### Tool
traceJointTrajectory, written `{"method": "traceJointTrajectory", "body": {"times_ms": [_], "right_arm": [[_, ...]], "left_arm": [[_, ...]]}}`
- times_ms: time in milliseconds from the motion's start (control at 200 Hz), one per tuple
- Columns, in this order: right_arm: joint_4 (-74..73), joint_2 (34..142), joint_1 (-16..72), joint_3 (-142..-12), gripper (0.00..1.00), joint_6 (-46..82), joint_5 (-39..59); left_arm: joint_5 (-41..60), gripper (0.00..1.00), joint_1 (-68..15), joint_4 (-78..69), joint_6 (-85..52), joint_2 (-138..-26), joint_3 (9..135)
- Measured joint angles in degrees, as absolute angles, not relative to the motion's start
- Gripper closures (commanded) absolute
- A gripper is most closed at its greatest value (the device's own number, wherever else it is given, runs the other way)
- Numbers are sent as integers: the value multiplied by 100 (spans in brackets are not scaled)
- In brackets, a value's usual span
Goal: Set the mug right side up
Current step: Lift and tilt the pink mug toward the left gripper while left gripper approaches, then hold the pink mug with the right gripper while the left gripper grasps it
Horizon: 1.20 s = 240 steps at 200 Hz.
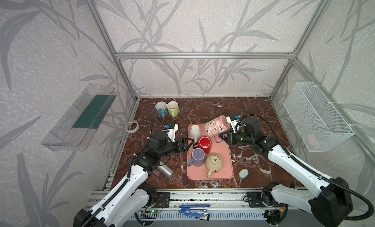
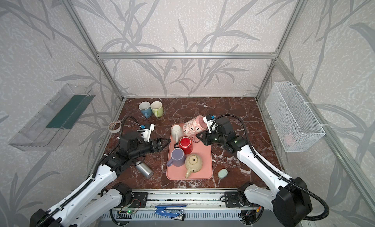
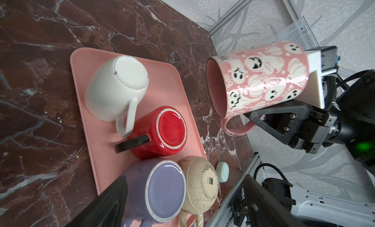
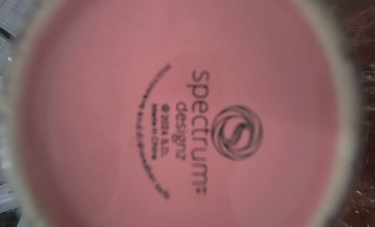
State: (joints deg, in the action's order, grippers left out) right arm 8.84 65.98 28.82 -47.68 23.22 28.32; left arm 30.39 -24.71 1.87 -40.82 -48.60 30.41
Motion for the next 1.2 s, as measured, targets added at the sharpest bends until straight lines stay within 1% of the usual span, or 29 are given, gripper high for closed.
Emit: {"method": "traceJointTrajectory", "body": {"times_ms": [175, 480, 600, 735, 920, 1085, 1200], "right_arm": [[259, 6731, 2882, -4768, 100, 2517, 3197], [-642, 7234, 2877, -4770, 100, 2956, 3649], [-847, 7373, 2871, -4779, 100, 3089, 3732], [-1059, 7502, 2821, -4814, 100, 3262, 3848], [-1326, 7697, 2711, -4967, 100, 3496, 3983], [-1409, 7839, 2659, -5192, 100, 3627, 4115], [-1500, 7948, 2644, -5367, 100, 3719, 4198]], "left_arm": [[3247, 26, -2482, -1129, -4648, -5234, 2714], [3553, 26, -2578, -3380, -5393, -6257, 2606], [3686, 30, -2578, -4351, -5758, -6890, 2609], [3771, 32, -2578, -5367, -6189, -7618, 2609], [3785, 35, -2578, -6285, -6504, -8058, 2628], [3809, 39, -2582, -7148, -6796, -8501, 2700], [3822, 41, -2596, -7456, -6914, -8742, 2751]]}}
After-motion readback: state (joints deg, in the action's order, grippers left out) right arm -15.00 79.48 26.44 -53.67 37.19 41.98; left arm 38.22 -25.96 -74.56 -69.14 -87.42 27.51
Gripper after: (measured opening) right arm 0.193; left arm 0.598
